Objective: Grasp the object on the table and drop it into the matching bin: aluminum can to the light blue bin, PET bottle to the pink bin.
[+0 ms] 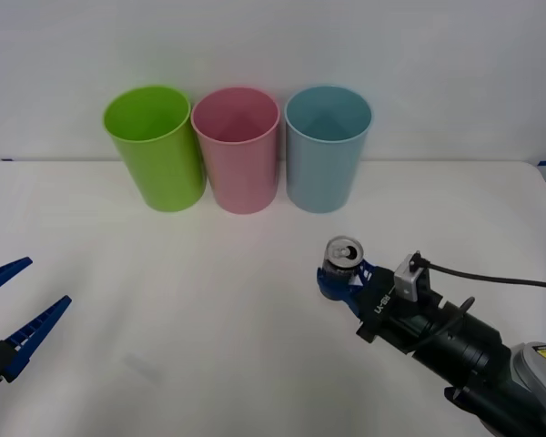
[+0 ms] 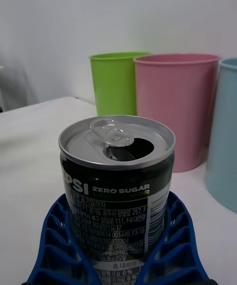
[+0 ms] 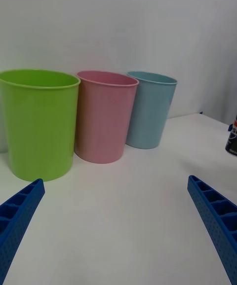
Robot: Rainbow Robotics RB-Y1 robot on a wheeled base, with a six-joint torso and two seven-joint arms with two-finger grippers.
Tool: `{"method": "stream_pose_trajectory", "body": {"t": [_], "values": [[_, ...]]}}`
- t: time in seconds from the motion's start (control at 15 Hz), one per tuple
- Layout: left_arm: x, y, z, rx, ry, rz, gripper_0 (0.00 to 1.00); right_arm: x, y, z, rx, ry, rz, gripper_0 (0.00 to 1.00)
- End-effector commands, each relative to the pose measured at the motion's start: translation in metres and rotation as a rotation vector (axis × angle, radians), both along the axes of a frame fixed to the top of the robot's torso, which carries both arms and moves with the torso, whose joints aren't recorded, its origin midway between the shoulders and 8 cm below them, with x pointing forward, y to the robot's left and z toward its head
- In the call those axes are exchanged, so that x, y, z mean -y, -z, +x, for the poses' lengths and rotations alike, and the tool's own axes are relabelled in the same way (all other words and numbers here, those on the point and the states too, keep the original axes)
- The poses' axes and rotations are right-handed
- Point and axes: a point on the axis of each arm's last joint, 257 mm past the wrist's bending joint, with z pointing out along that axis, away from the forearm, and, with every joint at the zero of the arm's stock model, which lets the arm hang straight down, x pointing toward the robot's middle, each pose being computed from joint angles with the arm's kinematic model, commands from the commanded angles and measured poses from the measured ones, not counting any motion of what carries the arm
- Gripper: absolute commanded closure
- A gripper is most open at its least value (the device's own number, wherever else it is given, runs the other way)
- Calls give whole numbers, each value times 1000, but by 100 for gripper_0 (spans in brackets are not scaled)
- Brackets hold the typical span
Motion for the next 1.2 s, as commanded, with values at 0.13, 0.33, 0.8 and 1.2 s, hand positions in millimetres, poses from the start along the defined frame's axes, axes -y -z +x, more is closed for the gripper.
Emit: {"method": "stream_pose_trajectory", "body": {"t": [0.13, 0.33, 0.8, 1.2], "values": [[0, 0, 0, 0, 0, 0, 0, 15, -58, 6, -14, 11, 123, 100], [0, 0, 0, 0, 0, 0, 0, 29, -99, 12, -22, 22, 210, 100], [0, 0, 0, 0, 0, 0, 0, 48, -174, 56, 49, 89, 284, 100], [0, 0, 0, 0, 0, 0, 0, 58, -201, 126, 69, 184, 305, 100]]}}
